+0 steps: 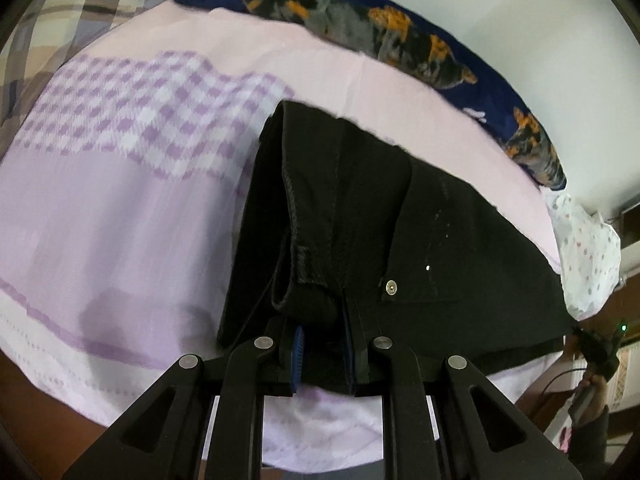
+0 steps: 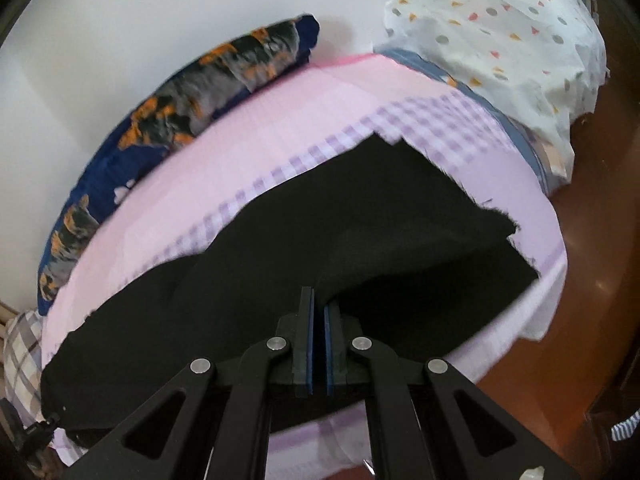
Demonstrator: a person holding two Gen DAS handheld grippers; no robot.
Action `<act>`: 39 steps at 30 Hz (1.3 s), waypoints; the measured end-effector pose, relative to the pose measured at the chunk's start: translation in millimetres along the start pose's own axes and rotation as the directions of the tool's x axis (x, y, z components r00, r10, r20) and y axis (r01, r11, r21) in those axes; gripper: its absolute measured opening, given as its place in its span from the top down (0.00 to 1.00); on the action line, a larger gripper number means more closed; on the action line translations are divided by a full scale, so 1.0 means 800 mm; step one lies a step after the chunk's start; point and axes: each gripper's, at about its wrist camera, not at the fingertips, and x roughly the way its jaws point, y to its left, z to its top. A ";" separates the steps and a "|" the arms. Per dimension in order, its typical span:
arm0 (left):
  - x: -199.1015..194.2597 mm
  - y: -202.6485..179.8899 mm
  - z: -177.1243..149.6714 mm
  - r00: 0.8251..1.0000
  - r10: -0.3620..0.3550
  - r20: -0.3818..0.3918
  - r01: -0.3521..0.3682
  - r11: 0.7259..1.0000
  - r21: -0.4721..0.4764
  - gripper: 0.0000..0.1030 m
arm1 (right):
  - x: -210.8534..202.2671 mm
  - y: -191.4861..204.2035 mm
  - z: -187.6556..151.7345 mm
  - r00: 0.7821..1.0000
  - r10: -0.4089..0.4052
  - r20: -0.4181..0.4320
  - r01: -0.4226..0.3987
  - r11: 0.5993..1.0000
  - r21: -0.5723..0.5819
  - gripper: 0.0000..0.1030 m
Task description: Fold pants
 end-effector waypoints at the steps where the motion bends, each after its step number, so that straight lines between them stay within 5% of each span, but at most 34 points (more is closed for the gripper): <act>1: 0.000 0.001 -0.004 1.000 -0.003 -0.005 0.003 1.000 0.001 0.83 | -0.001 -0.002 -0.003 1.000 -0.008 -0.002 0.008 1.000 -0.004 0.97; 6: -0.002 0.004 -0.020 1.000 0.001 -0.002 -0.001 1.000 0.019 0.83 | 0.005 -0.010 -0.010 1.000 -0.020 -0.015 0.020 1.000 0.007 0.97; 12: 0.005 -0.024 -0.029 0.990 0.140 0.011 -0.140 0.978 0.153 0.78 | 0.034 -0.028 -0.024 0.997 -0.002 -0.078 0.007 0.998 0.065 0.97; 17: -0.016 -0.031 -0.036 0.978 0.207 0.008 -0.205 0.962 0.181 0.55 | 0.033 -0.039 -0.023 0.995 0.070 -0.074 -0.063 0.993 0.100 0.96; 22: -0.054 -0.039 -0.062 0.956 0.290 0.046 -0.293 0.929 0.226 0.55 | 0.035 -0.044 -0.021 0.989 0.124 -0.078 -0.114 0.986 0.121 0.94; 27: -0.074 -0.103 -0.071 0.981 0.152 0.118 -0.183 0.927 0.329 0.54 | 0.040 -0.057 -0.015 0.982 0.173 -0.081 -0.156 0.972 0.176 0.91; 30: -0.052 -0.172 -0.069 0.996 0.035 0.088 -0.071 0.893 0.445 0.54 | 0.042 -0.067 -0.013 0.978 0.195 -0.080 -0.175 0.962 0.212 0.91; 34: 0.002 -0.272 -0.071 0.995 -0.091 -0.029 0.091 0.811 0.578 0.54 | 0.043 -0.073 -0.009 0.974 0.211 -0.079 -0.188 0.956 0.227 0.93; 39: 0.059 -0.369 -0.090 0.983 -0.132 -0.131 0.186 0.678 0.711 0.54 | 0.033 -0.071 -0.001 0.970 0.234 -0.070 -0.212 0.948 0.236 0.94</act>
